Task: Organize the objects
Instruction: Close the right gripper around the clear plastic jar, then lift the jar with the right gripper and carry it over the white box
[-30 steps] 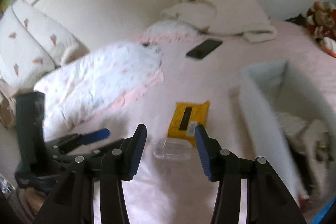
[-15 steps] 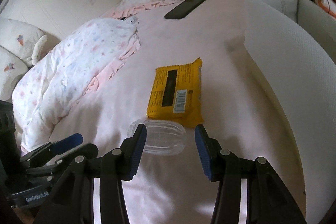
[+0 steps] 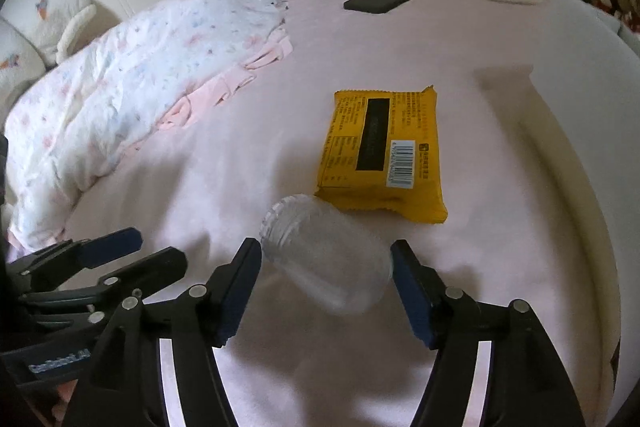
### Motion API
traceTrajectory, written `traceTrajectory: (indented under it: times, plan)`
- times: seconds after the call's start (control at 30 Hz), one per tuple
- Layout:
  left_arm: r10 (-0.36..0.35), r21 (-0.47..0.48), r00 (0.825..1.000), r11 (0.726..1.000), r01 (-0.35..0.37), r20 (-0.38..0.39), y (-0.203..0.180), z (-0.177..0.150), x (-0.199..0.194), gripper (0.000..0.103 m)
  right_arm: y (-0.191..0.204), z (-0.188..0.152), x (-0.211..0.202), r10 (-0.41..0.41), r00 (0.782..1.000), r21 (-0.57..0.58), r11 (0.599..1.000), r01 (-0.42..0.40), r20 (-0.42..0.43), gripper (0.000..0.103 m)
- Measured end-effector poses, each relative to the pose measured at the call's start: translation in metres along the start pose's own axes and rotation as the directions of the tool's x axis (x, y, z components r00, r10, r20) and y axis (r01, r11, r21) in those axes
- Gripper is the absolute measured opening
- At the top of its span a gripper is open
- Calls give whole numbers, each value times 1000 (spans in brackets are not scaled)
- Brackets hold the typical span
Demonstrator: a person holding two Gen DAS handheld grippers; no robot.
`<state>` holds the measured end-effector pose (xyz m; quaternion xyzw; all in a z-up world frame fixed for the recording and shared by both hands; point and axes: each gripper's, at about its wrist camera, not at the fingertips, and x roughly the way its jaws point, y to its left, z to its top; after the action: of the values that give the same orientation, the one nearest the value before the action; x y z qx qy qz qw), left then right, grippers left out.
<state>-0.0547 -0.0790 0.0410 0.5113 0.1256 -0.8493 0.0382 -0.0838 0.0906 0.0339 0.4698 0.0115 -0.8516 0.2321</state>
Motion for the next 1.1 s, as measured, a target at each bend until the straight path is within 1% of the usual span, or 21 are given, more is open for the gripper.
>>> traceTrajectory:
  times: [0.07,0.13,0.17,0.23,0.27,0.5,0.63,0.77,0.83,0.9,0.97,1.1]
  plan:
    - [2,-2,1000,1000,-2,-3,0,1,0,62,4,0,1,-38,999,-28,999,39,18,67]
    - [-3,-3,1000,1000,3,0,0,1,-1,62,7,-2,2,-46,999,-40,998,47,25,67]
    - [-8,-4,1000,1000,8,0,0,2,-1,62,6,-2,1,-41,999,-43,998,42,30,65]
    - [-14,-6,1000,1000,14,2,-2,2,-1,62,6,-4,-1,-19,999,-51,998,21,40,59]
    - [-15,-4,1000,1000,15,4,-2,2,-1,62,6,-4,-2,-5,999,-56,998,7,39,54]
    - [-43,14,999,999,42,19,-9,4,-2,62,1,-6,-8,7,1000,-31,1000,-6,28,53]
    - [-63,54,997,997,61,39,-21,3,-4,62,-4,-5,-23,-31,999,-27,999,32,25,53]
    - [-95,88,995,992,92,37,-34,0,-6,62,-13,-8,-44,-55,998,-25,998,56,31,52]
    - [-101,108,994,989,96,37,-41,-1,-7,62,-18,-11,-55,-69,997,-26,997,70,33,48]
    - [-108,118,993,988,102,43,-46,-1,-9,62,-24,-13,-65,-80,997,-16,997,80,21,42]
    - [-120,125,992,986,113,51,-52,-2,-12,62,-30,-13,-72,-71,997,12,997,71,4,41]
    - [-119,141,992,984,112,47,-59,-9,-13,62,-39,-14,-77,-16,1000,77,997,17,-14,41]
